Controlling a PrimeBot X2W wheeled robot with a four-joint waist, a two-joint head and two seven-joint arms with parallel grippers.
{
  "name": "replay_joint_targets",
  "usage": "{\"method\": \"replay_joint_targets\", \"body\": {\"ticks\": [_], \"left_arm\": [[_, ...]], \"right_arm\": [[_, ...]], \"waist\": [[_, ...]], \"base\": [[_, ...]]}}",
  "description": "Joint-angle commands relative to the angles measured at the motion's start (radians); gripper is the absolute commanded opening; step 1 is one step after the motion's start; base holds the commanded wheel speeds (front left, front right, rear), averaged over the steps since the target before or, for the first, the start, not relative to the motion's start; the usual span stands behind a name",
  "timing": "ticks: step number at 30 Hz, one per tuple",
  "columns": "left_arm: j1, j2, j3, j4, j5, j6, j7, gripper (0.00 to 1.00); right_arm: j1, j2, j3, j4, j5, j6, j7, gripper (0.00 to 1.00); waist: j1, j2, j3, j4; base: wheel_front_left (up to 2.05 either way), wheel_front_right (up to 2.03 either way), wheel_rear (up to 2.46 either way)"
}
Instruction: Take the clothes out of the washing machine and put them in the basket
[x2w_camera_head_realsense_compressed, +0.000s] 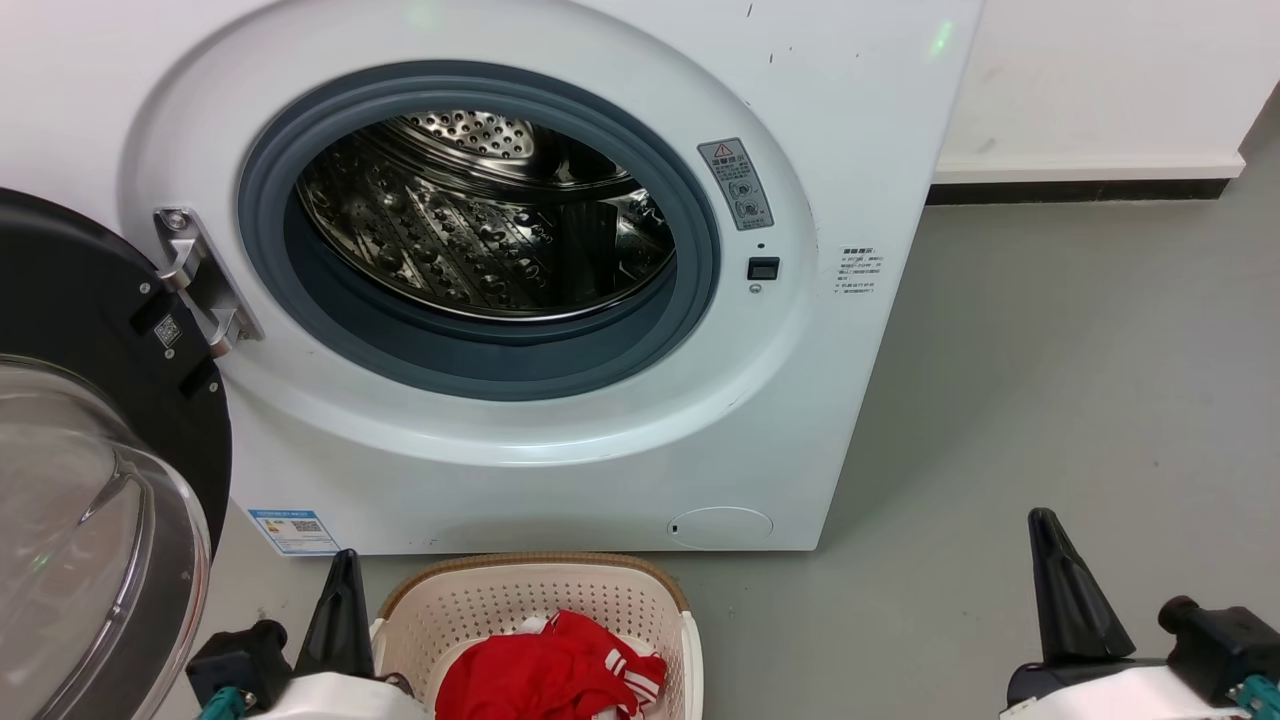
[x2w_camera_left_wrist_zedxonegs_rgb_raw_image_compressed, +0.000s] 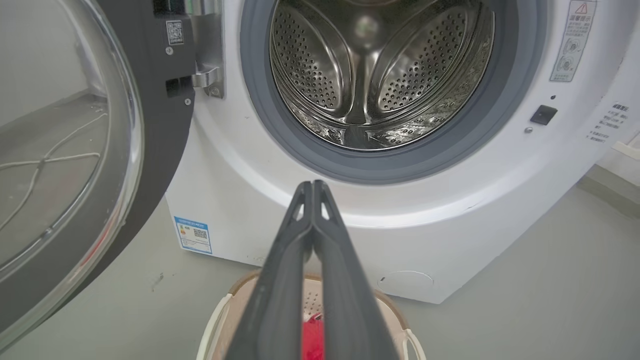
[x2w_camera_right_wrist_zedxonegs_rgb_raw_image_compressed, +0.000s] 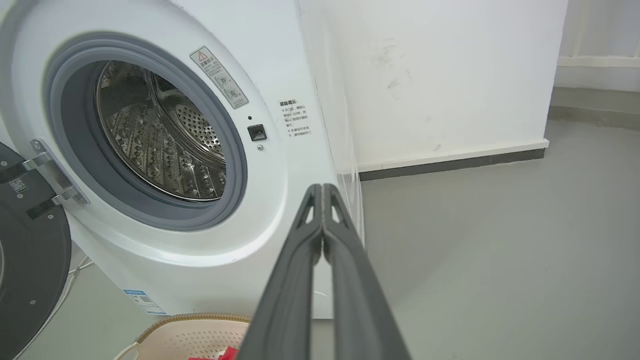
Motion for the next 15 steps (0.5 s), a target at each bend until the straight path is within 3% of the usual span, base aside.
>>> {"method": "replay_joint_targets", "body": {"ticks": [1,15], "left_arm": [[-0.028,0.001,0.005,-0.01,-0.055,-0.006,0.01,0.0],[-0.055,0.001,0.018,0.004,-0.304,-0.029,0.066,0.0]], "right_arm": [[-0.031,-0.009,-0.001,-0.004,0.06,0.0,0.009,0.0],[-0.068,-0.021,-0.004,0.034,0.327,0.0,0.056,0.0]], "waist": [[-0.0001,-0.0001,0.0,0.0],[-0.0001,-0.0001,-0.001,0.004]], "base": [[0.0,0.0,0.0],[0.0,0.0,0.0]]}}
